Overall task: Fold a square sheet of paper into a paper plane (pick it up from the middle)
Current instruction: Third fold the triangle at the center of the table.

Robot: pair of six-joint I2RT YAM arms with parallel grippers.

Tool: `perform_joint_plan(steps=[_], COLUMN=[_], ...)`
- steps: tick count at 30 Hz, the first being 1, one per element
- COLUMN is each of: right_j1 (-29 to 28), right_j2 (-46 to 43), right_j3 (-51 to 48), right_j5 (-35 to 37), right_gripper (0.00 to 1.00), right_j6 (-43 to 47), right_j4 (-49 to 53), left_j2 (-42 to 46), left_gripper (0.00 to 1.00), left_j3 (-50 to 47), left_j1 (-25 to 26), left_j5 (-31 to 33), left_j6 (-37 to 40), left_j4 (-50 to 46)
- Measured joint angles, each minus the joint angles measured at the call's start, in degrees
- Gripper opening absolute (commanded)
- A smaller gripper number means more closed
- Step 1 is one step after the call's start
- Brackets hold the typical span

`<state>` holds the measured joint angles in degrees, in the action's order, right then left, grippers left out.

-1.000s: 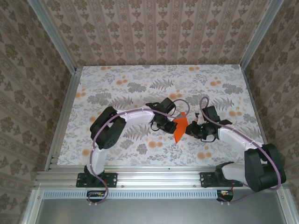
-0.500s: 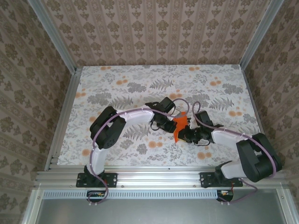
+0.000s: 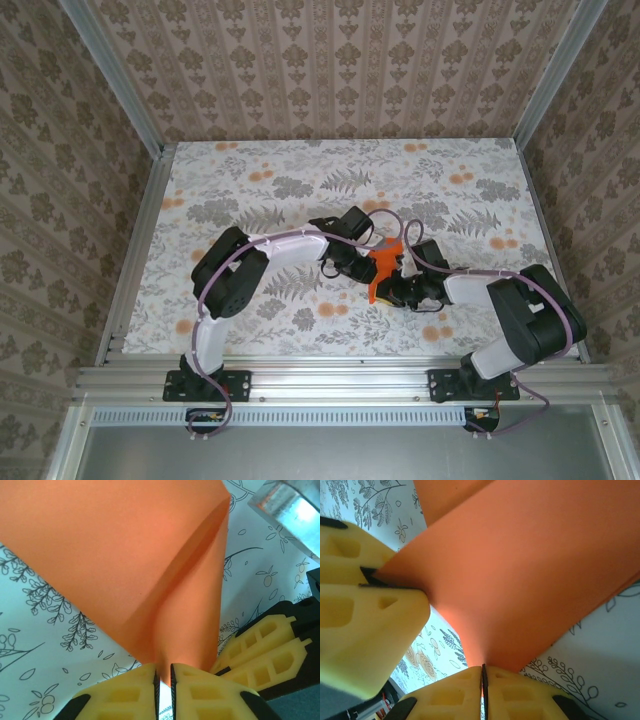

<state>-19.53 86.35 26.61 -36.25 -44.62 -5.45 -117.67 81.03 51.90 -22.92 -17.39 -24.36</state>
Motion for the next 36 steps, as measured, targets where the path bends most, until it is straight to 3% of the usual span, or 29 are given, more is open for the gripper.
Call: perform_joint_plan(steps=[3, 6, 17, 26, 36], right_j1=[-0.02, -0.02, -0.02, -0.02, -0.17], right_j2=[0.00, 0.00, -0.02, -0.04, -0.04], right_j3=[0.00, 0.00, 0.24, 0.28, 0.15], right_j5=[0.20, 0.22, -0.02, 0.44, 0.15], right_gripper=[0.11, 0.11, 0.15, 0.12, 0.11], right_j6=[0.79, 1.14, 1.09, 0.11, -2.51], right_j4=[0.26, 0.28, 0.26, -0.20, -3.65], left_j2=[0.00, 0.20, 1.62, -5.88, -11.50], left_gripper=[0.41, 0.47, 0.51, 0.47, 0.25], left_j3=[0.00, -0.02, 3.10, 12.22, 14.97], left_j1=[-0.52, -1.53, -5.84, -5.35, -5.01], left_j5=[0.00, 0.00, -4.28, -11.98, -11.43], left_j6=[-0.50, -0.68, 0.57, 4.44, 5.88], left_j4=[0.52, 0.83, 1.22, -2.58, -9.20])
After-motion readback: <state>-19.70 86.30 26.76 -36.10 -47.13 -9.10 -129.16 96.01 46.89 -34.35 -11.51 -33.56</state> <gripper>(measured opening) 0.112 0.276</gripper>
